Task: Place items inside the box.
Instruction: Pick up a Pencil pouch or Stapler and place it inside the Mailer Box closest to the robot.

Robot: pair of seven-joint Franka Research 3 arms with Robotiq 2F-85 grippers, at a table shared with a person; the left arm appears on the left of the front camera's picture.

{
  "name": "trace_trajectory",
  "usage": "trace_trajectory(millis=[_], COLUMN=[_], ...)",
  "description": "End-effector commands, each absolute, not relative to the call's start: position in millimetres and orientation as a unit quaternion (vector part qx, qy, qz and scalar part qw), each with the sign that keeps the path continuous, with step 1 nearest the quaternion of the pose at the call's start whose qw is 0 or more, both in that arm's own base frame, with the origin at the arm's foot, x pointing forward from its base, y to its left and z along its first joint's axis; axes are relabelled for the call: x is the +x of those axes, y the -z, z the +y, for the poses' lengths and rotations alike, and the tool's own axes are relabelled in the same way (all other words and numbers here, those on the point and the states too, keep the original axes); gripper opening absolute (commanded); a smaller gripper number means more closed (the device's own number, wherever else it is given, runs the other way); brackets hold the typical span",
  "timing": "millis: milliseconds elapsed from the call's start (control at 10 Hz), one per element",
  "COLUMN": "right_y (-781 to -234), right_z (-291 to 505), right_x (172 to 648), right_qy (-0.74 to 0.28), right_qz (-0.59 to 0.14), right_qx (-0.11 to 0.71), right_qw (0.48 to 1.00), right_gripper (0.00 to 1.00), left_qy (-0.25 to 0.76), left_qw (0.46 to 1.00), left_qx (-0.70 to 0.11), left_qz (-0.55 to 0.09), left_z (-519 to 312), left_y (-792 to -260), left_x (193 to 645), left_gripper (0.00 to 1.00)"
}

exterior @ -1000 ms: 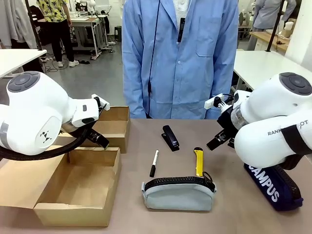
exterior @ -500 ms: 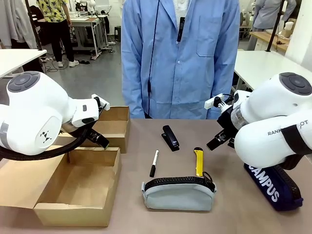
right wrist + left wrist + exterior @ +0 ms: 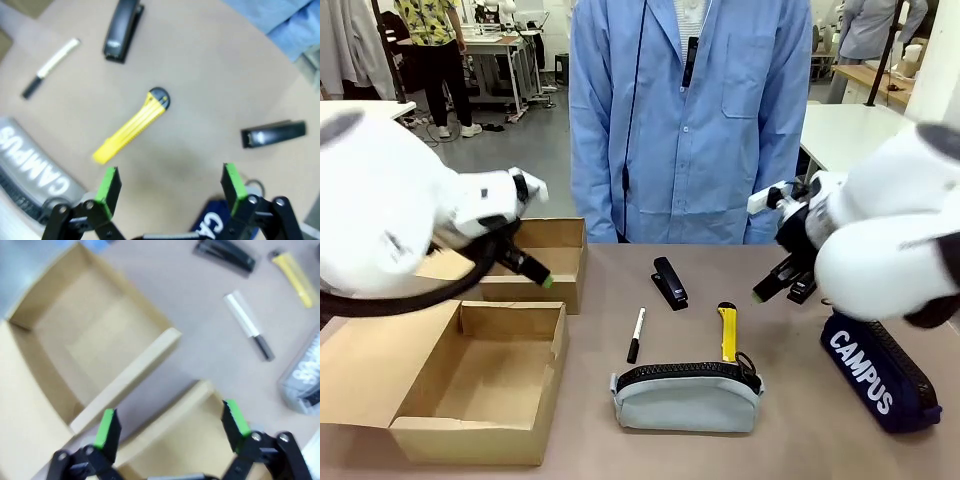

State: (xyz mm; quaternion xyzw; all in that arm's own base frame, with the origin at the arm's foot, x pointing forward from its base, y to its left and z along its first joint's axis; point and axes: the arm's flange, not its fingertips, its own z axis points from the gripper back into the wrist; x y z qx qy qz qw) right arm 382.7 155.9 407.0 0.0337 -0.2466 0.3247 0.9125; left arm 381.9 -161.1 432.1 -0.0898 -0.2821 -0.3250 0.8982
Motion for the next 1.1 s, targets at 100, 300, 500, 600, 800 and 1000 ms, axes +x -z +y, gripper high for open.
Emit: trace_trajectory(millis=[100, 300, 500, 600, 800, 1000], right_y=[-513, -527, -500, -482, -454, -473], right_z=[40, -79, -193, -225, -235, -248], right_x=[327, 298, 271, 264, 265, 226], right_qy=[-0.239, -0.052, 0.1, 0.164, 0.219, 0.096], right_qz=[-0.192, -0.244, -0.292, -0.314, -0.306, -0.258], right_qx=[0.188, 0.34, 0.496, 0.548, 0.537, 0.465], right_qw=[0.933, 0.907, 0.812, 0.758, 0.755, 0.841], right_gripper=[1.0, 1.0, 1.0, 1.0, 1.0, 1.0], left_qy=[0.273, 0.177, 0.006, -0.078, -0.247, -0.025], left_qw=[0.915, 0.929, 0.875, 0.817, 0.693, 0.871], left_qx=[-0.181, -0.262, -0.422, -0.501, -0.581, -0.433], left_qz=[-0.236, -0.193, -0.236, -0.275, -0.348, -0.231], left_z=[-58, 22, 140, 193, 247, 219], left_y=[-542, -552, -539, -522, -475, -509], left_x=[323, 311, 302, 292, 277, 261], left_gripper=[1.0, 1.0, 1.0, 1.0, 1.0, 1.0])
